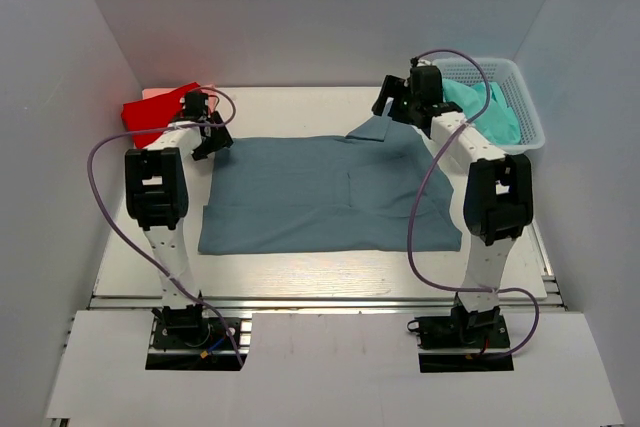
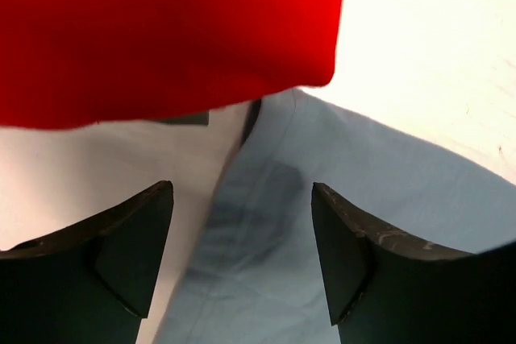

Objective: Fold and stack the t-shirts
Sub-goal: Grap the side of the flattened tshirt furthest away from the robot with both arms

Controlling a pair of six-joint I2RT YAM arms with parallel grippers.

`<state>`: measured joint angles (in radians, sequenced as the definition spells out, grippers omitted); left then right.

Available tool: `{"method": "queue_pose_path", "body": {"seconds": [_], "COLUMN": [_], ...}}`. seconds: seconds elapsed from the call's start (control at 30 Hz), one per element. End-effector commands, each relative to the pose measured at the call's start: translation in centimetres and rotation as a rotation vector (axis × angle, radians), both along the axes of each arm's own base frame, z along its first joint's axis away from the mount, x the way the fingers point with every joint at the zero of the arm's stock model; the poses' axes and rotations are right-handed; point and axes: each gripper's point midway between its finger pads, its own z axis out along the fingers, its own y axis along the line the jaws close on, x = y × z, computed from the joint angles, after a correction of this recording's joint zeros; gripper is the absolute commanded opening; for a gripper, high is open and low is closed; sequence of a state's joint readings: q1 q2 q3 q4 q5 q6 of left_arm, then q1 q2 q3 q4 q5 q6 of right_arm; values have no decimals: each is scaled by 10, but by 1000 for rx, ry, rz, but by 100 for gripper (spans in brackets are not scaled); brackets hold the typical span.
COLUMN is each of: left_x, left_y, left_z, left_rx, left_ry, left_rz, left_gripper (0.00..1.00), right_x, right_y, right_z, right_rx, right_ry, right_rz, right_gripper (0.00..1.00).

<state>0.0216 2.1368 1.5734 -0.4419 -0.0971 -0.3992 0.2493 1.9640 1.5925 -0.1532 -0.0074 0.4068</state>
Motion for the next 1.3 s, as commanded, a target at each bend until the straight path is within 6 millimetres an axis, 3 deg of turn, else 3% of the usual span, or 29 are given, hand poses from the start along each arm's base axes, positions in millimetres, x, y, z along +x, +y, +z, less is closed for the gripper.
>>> {"method": "queue_pose_path", "body": {"seconds": [0.0,0.17,0.4,0.6,0.87,0.97,1.07,1.1,1.13,1.27], "left_x": [20,27,31,21,5,3,-3,-2,-2,-1], "left_y": [2,10,5,-4,-30,-37,-36,-36,-35,-35], "left_z": [19,-4,-21,-27,-34,-35,-39,-34,-34,-34], "left_rx": [66,99,102,86,44,35,34,35,42,62], "left_ry": [-92,-52,-3,12,29,38,58,47,47,47], "left_rz": [-11,12,-9,-42,-126,-141,-142,-142,-136,-120], "left_gripper": [79,80,79,62,51,44,25,9,2,0], "right_x": [12,18,25,32,48,50,52,51,54,73], "right_y": [-2,-4,-2,-4,-19,-24,-29,-28,-29,-29], "right_z": [9,-9,-14,-11,-19,-23,-24,-26,-23,-24], "right_rx": [14,38,77,89,43,26,11,4,-1,-25], "right_ry": [-15,22,31,10,22,25,19,24,13,-2], "right_rz": [19,15,22,1,-87,-119,-136,-135,-139,-130], "right_gripper": [90,90,90,90,90,90,90,90,90,88]}}
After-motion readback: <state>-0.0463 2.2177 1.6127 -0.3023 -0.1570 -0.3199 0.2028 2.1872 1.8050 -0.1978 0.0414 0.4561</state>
